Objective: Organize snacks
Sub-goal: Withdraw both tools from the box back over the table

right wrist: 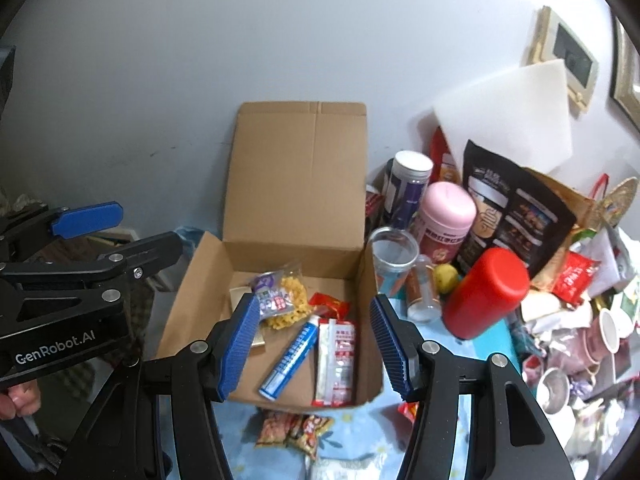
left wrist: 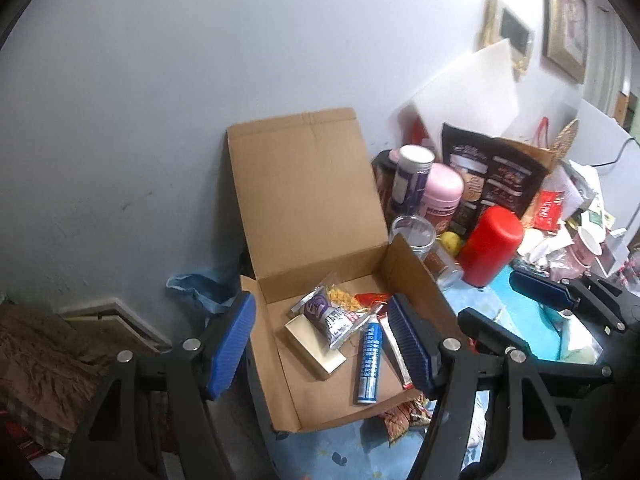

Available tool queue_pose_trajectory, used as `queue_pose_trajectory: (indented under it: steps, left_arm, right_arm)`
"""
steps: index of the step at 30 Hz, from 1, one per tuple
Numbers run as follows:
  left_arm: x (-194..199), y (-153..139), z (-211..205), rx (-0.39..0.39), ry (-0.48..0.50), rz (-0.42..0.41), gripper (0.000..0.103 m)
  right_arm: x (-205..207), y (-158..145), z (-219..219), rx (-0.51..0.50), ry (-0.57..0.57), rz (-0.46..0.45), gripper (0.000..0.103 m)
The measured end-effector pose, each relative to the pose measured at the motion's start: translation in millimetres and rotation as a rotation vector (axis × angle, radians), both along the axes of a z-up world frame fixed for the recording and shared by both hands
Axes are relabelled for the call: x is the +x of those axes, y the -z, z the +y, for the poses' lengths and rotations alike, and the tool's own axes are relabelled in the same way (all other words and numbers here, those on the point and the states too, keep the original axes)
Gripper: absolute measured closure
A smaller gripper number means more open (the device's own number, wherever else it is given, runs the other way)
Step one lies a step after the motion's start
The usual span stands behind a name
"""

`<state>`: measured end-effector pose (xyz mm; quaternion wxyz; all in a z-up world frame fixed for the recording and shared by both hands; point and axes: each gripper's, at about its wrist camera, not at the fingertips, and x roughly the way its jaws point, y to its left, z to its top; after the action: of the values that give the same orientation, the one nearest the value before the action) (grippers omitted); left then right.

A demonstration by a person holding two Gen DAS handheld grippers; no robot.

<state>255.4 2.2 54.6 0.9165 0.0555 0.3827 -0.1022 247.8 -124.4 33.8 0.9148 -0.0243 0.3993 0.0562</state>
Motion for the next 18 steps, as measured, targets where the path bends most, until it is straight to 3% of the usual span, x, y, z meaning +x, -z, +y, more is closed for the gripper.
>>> queue_pose_trajectory:
  steps: [12, 18]
  left_arm:
    - [-63.0, -28.4, 4.0, -0.008, 0.065, -0.052, 0.035]
    - [-85.4, -28.5, 0.5, -0.011, 0.095, -0.041, 0.035]
  right_arm:
    - [-69.3, -28.7, 13.1, 0.004, 0.035, -0.036, 0.041]
    - [-94.5, -29.5, 12.6, 0.004, 0.056, -0.022, 0.040]
